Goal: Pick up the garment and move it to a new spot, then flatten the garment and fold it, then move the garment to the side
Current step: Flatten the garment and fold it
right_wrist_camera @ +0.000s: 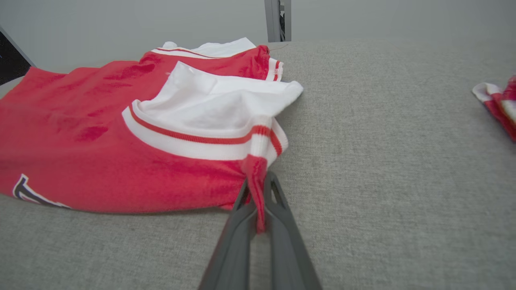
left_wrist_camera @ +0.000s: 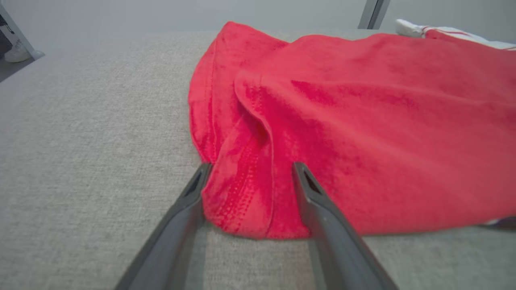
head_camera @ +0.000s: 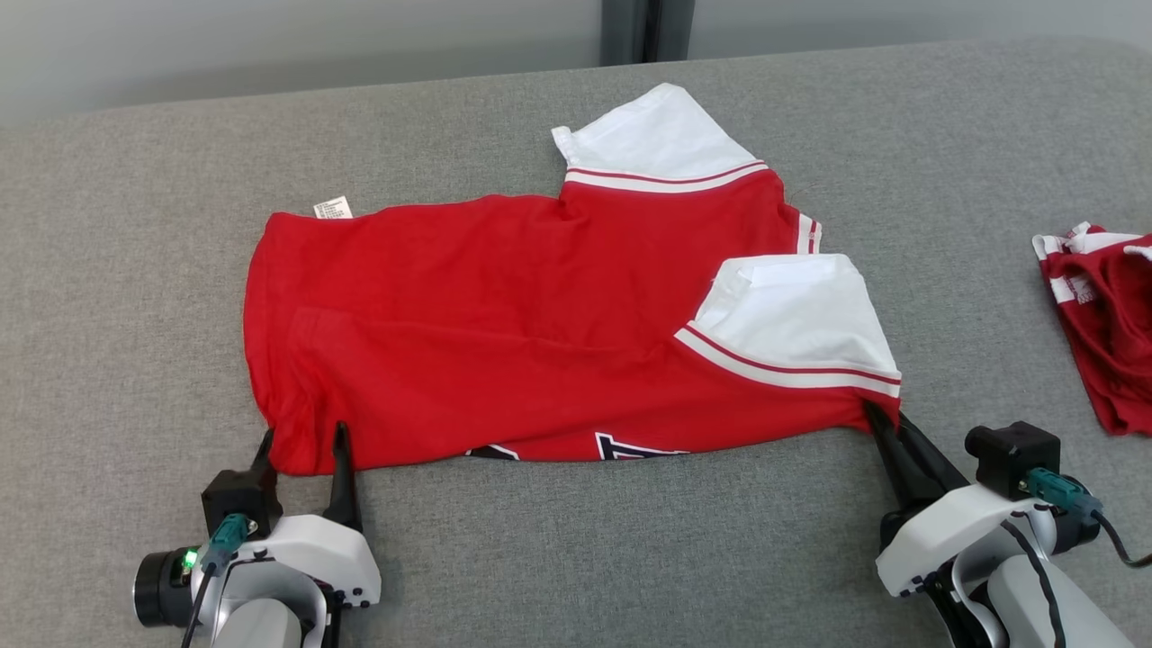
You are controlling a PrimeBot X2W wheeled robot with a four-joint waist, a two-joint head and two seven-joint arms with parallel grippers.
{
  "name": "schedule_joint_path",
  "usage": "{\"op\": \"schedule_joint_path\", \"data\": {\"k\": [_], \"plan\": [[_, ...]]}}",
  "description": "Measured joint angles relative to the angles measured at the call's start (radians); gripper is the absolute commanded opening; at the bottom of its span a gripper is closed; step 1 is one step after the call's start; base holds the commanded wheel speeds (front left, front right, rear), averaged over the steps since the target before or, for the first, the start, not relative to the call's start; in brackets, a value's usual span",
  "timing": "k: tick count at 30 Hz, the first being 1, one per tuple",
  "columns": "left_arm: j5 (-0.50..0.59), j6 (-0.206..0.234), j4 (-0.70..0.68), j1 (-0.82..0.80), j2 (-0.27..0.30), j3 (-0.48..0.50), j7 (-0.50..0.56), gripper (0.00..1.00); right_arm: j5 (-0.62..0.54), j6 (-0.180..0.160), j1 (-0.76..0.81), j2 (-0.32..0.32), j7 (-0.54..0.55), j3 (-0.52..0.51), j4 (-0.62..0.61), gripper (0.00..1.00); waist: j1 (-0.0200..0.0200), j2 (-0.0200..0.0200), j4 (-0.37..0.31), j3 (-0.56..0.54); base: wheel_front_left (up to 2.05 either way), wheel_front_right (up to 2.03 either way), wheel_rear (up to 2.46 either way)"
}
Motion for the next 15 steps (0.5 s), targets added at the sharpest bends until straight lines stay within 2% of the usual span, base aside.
{"op": "schedule_joint_path", "data": {"k": [7,8,9,10,11,15], "plan": [[-0.01,0.019,0.018,0.002,0.001,0.004,0.0,1.0,-0.006,0.0,0.0,0.006,0.0,-0.002,0.004,0.0,0.0,0.0,-0.004,-0.003,0.0,0.0,0.0],[-0.01,0.02,0.019,0.002,0.001,0.007,0.0,0.82,-0.006,0.0,0.0,0.007,0.0,-0.002,0.005,0.0,0.0,0.0,-0.004,-0.004,0.0,0.0,0.0],[-0.012,0.02,0.02,0.002,0.0,0.01,0.0,0.53,-0.006,0.0,0.0,0.007,0.0,-0.003,0.006,0.0,0.0,0.0,-0.004,-0.005,0.0,0.0,0.0],[-0.012,0.02,0.021,0.002,0.001,0.013,0.0,0.31,-0.006,0.0,0.0,0.008,0.0,-0.003,0.006,0.0,0.0,0.0,-0.004,-0.006,0.0,0.0,0.0],[-0.017,0.02,0.022,0.003,0.0,0.019,0.0,0.0,-0.006,0.0,0.0,0.009,0.0,-0.005,0.006,0.0,0.0,0.0,-0.004,-0.008,0.0,0.0,0.0],[-0.039,0.02,0.018,0.009,0.0,0.036,0.0,0.0,-0.006,0.0,0.0,0.009,0.0,-0.012,0.005,0.0,0.0,0.0,-0.002,-0.016,0.0,0.0,0.0]]}}
